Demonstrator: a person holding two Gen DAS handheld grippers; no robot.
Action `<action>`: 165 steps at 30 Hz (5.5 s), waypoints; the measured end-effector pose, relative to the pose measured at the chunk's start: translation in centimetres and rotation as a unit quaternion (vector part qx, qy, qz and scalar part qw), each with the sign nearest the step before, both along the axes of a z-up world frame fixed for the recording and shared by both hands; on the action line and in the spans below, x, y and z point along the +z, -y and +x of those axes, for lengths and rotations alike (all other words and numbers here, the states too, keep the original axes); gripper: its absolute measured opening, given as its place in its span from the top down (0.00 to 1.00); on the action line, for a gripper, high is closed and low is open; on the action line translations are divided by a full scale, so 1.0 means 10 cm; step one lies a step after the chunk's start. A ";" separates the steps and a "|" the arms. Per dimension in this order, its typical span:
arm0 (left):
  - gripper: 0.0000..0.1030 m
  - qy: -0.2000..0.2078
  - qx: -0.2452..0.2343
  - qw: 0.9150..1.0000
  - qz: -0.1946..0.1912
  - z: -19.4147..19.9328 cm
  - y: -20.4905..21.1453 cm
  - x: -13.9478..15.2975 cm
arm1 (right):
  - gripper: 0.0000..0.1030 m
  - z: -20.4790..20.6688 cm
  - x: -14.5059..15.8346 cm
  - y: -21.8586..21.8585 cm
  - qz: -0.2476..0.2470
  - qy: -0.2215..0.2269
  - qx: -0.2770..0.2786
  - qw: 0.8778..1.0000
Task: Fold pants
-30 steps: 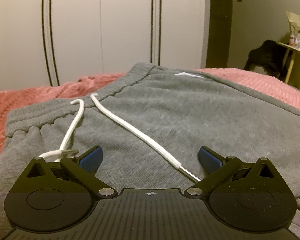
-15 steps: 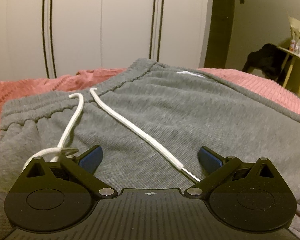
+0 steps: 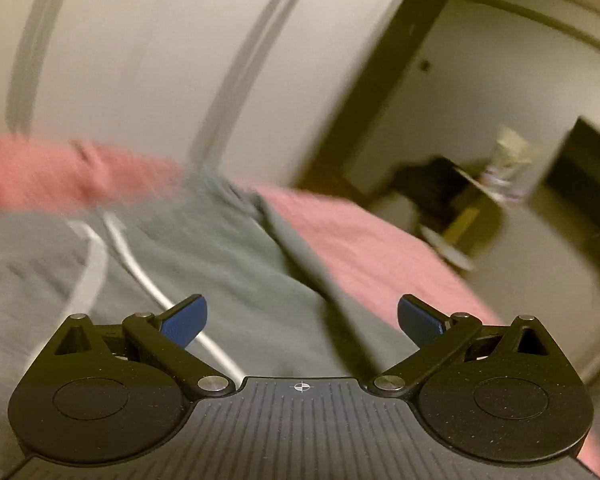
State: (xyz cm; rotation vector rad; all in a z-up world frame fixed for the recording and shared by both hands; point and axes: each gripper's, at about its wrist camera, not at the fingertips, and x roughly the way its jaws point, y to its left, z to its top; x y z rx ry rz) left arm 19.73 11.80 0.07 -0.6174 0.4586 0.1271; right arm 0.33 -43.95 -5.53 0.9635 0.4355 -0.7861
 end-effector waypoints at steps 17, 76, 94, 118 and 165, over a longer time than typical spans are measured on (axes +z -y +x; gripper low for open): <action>0.93 -0.169 -0.157 0.956 -0.183 1.56 0.09 -0.48 | 0.96 -0.14 -0.29 0.59 0.086 0.103 -0.006 0.991; 0.58 -0.205 -0.031 0.962 -0.176 -1.22 -1.30 -0.37 | 0.89 -1.14 -0.12 0.75 -0.071 -0.032 0.062 0.995; 0.16 -0.207 -0.152 0.960 -0.109 -1.10 -0.07 -0.16 | 0.84 -1.21 -0.21 0.52 0.043 0.059 0.090 0.993; 0.69 -0.214 -0.162 0.953 -0.139 -1.31 0.12 -0.47 | 0.94 -0.83 -0.01 -0.21 0.054 0.040 0.209 0.976; 0.17 -0.128 -0.223 0.962 0.097 -1.50 0.76 -0.01 | 0.80 -1.17 -0.20 0.61 0.068 0.062 0.084 0.992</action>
